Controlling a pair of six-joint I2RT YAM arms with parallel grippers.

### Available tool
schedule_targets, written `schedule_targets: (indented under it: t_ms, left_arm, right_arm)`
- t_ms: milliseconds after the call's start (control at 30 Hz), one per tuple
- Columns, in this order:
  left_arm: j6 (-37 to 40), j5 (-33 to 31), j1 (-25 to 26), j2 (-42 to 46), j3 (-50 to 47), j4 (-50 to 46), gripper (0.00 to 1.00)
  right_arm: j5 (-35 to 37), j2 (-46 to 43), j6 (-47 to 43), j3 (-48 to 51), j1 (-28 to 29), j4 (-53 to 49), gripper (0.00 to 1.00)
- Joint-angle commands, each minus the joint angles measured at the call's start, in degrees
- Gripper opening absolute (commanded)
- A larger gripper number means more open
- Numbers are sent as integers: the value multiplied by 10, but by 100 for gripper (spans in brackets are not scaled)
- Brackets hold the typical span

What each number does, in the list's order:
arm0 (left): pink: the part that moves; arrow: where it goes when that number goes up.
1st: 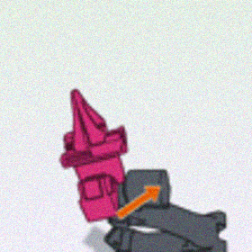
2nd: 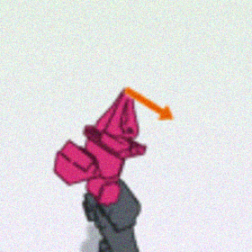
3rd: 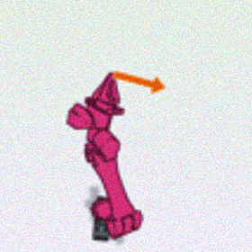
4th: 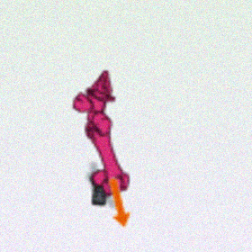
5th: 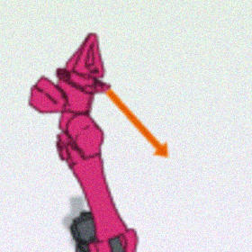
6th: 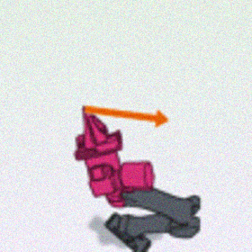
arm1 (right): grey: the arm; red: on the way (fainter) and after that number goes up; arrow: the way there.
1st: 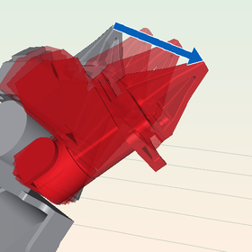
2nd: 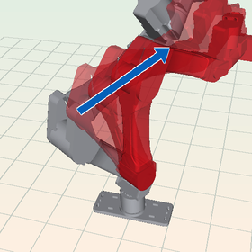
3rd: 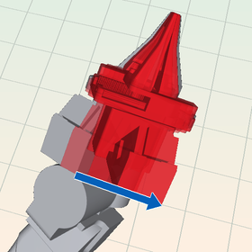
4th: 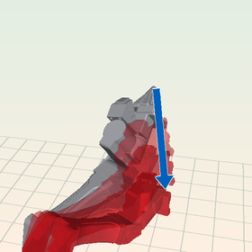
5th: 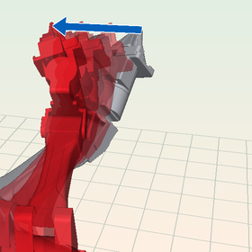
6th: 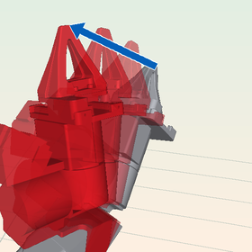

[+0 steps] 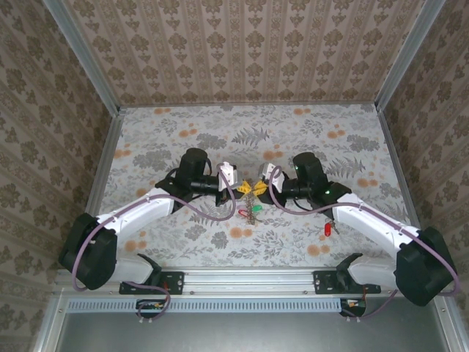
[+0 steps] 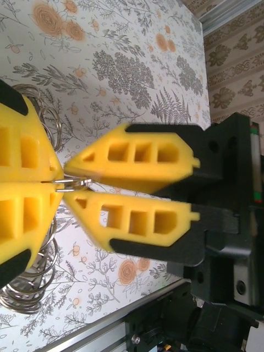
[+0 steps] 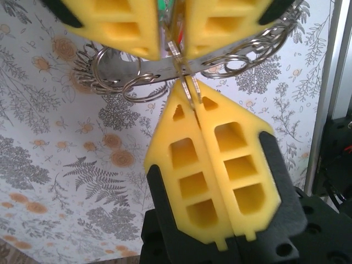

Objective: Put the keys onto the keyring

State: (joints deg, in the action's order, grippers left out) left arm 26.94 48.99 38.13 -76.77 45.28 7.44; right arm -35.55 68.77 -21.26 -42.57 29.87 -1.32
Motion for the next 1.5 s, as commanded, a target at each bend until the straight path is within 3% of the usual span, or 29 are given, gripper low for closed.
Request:
schedule_targets:
  t_ms: [0, 200, 367, 500, 767, 1033, 1200, 1467]
  left_arm:
    - [-9, 13, -4, 12, -7, 23, 0]
    - [-28, 24, -5, 14, -18, 62, 0]
    - [-56, 25, -2, 6, -34, 119, 0]
    - [-74, 10, -2, -3, -54, 167, 0]
    - [-59, -1, -4, -9, -66, 146, 0]
    - [-42, -13, -4, -9, -66, 106, 0]
    - [-18, -13, -4, -13, -46, 62, 13]
    - [10, -9, -3, -29, -21, 13, 14]
  right_arm:
    - [11, -14, -8, 6, -3, -21, 11]
    - [21, 10, -7, 10, -3, -44, 8]
    - [-42, 30, 56, 22, -9, 20, 9]
    - [-50, 45, 85, 31, -12, 60, 10]
    - [-40, 33, 90, 28, -14, 66, 0]
    - [-32, 20, 78, 16, -14, 40, 0]
    - [-35, 22, 67, 1, -13, 13, 0]
    - [-30, 25, 64, -1, -12, 10, 0]
